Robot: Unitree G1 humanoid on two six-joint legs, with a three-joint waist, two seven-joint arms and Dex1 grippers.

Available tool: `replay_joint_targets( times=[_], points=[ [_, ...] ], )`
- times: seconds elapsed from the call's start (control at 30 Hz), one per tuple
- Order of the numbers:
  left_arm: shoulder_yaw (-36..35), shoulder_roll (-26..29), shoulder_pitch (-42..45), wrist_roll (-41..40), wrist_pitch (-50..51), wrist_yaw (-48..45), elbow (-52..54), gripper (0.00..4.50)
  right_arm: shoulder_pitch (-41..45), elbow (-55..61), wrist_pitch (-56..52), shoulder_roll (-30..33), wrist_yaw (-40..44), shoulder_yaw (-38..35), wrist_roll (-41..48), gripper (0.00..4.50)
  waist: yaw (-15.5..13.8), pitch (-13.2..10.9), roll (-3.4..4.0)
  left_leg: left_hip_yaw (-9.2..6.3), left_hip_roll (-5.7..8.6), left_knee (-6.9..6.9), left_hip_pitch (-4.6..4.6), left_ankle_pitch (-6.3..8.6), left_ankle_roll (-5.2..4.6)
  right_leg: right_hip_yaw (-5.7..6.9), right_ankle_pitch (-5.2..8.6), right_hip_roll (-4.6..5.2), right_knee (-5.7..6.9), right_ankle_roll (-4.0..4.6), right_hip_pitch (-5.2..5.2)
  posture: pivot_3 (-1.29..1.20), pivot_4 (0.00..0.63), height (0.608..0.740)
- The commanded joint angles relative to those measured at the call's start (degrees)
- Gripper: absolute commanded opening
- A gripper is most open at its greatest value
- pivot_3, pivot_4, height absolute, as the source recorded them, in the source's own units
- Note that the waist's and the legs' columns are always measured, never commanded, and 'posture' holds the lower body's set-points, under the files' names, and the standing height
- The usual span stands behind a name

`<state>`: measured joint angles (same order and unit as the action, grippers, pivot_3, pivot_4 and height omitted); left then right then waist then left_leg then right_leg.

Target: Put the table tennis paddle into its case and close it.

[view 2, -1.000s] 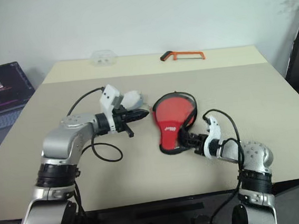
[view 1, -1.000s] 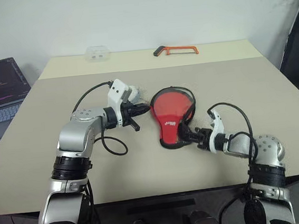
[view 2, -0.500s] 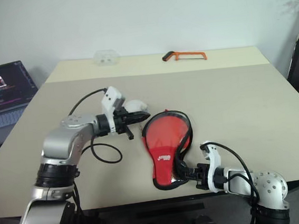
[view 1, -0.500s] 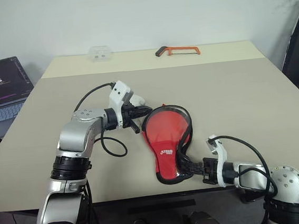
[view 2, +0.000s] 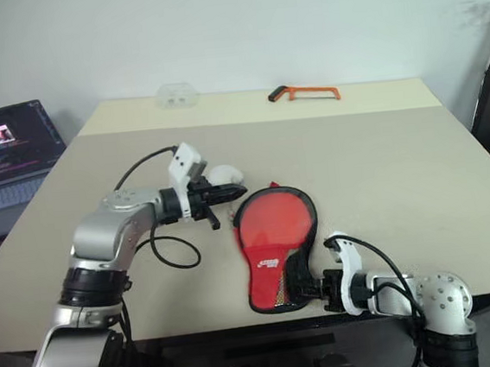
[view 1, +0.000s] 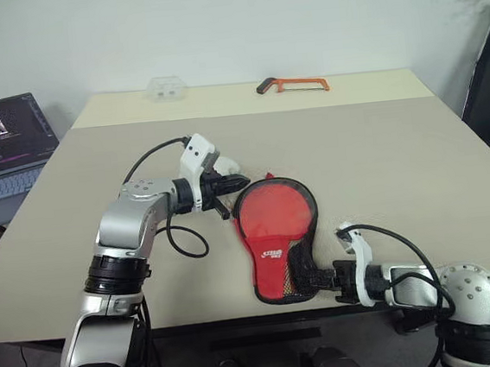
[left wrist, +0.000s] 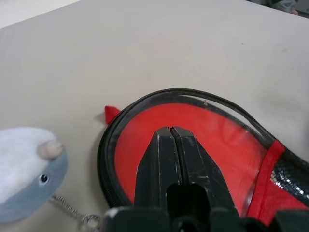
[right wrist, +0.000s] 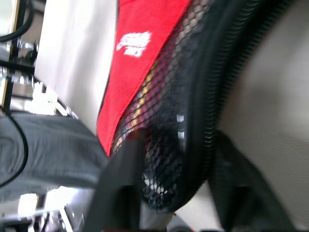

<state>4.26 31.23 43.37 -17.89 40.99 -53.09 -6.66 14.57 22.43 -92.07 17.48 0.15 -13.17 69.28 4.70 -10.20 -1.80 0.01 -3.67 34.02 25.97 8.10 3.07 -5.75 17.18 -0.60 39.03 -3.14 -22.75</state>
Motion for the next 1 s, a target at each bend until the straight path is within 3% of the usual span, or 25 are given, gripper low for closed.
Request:
replay_joint_targets(
  times=[0.03,0.17,0.3,0.47,0.57,0.67,0.8,1.0],
  points=[
    [-2.49,1.29,1.42,-0.67,-1.03,0.46,0.37,0.0,1.3,5.22,-0.23,10.08,5.89,-0.61,1.04,3.21,-0.34,0.0,-0.01,0.0,0.02,0.02,0.0,0.0,0.0,0.01,0.0,0.03,-0.04,-0.01,0.03,0.0,0.15,0.74],
    [-4.35,1.48,2.08,-1.18,-1.0,1.69,-0.95,0.0,1.6,9.56,4.66,24.26,16.57,1.33,-1.43,4.46,-1.07,-0.02,-0.05,-0.01,0.03,0.01,0.0,0.0,0.0,0.04,0.02,0.04,-0.08,0.01,0.04,0.0,0.15,0.74],
    [-6.32,0.04,5.05,-0.78,-1.57,4.62,-4.9,0.0,6.83,9.69,15.78,29.89,24.62,5.88,-8.97,4.46,-1.04,-0.03,-0.08,-0.08,-0.06,0.0,-0.04,0.0,0.0,0.06,0.05,-0.09,0.0,0.06,0.01,0.0,0.15,0.74],
    [-4.7,-2.04,10.04,2.37,-3.98,8.02,-13.13,0.0,18.69,1.21,30.86,18.16,22.76,17.37,-23.64,4.46,-0.8,-0.03,-0.09,-0.09,-0.05,0.11,-0.1,-0.01,0.0,0.04,-0.04,-0.11,0.01,-0.05,0.06,0.0,0.15,0.74],
    [-2.56,-3.24,12.91,5.38,-6.59,9.2,-19.81,0.0,22.23,-7.47,38.92,10.07,19.02,25.3,-34.86,4.46,-1.16,-0.03,-0.09,-0.07,-0.03,0.11,-0.05,-0.01,0.0,0.04,-0.05,-0.1,-0.04,-0.06,0.06,0.0,0.15,0.74],
    [-0.91,-4.63,16.16,8.56,-9.45,10.97,-27.46,0.0,23.29,-16.23,45.21,1.65,14.96,28.73,-42.43,4.46,-1.5,-0.03,-0.1,-0.02,-0.03,0.08,0.03,-0.01,0.0,0.04,-0.11,-0.08,-0.03,0.06,-0.03,0.0,0.15,0.74],
    [-0.82,-7.2,19.84,10.69,-13.55,12.76,-37.04,0.0,22.73,-25.07,51.2,-4.48,11.42,29.24,-49.72,4.46,-2.2,-0.03,-0.09,-0.07,-0.03,0.16,0.7,-0.02,0.02,0.14,-0.22,-0.08,0.06,0.23,-0.62,0.0,0.15,0.74],
    [-1.9,-11.12,24.79,12.23,-19.55,15.64,-50.71,0.0,20.11,-28.44,50.34,-7.4,10.72,28.51,-54.02,4.46,-2.92,-0.03,-0.1,-0.1,0.01,0.27,0.79,-0.02,0.02,0.22,-0.25,-0.02,0.1,0.21,-0.65,0.0,0.15,0.74]
  ],
)
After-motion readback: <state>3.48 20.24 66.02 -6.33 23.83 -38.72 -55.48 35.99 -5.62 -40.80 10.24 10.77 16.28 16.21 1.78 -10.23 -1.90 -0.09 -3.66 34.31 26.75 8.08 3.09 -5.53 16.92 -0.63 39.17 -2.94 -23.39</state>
